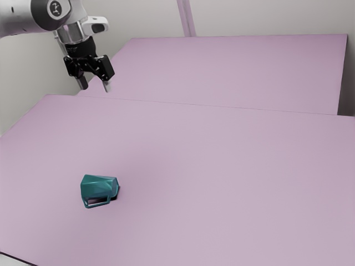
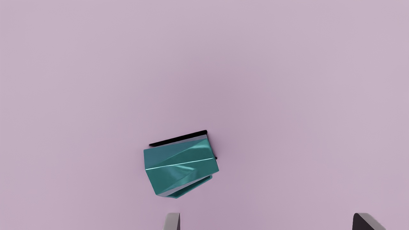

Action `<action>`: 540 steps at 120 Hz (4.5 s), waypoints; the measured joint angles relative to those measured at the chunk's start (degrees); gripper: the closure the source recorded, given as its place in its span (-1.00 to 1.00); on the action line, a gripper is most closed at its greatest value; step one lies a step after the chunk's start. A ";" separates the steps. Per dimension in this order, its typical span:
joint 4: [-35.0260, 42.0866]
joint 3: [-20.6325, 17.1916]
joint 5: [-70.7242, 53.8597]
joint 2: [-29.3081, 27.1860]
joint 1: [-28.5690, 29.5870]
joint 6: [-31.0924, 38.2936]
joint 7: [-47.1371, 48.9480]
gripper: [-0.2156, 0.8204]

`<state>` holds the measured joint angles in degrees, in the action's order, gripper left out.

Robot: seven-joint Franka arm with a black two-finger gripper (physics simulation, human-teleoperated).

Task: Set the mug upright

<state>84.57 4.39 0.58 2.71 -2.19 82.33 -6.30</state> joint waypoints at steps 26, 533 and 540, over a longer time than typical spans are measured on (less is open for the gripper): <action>0.08 0.12 0.04 -0.24 0.15 -0.04 -0.13 -0.55; 62.62 11.07 54.24 -8.69 21.20 31.85 -60.05 -0.35; 62.77 11.07 54.31 -8.67 21.20 31.85 -60.15 -0.25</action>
<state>147.34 15.47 54.88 -5.96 19.01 114.18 -66.44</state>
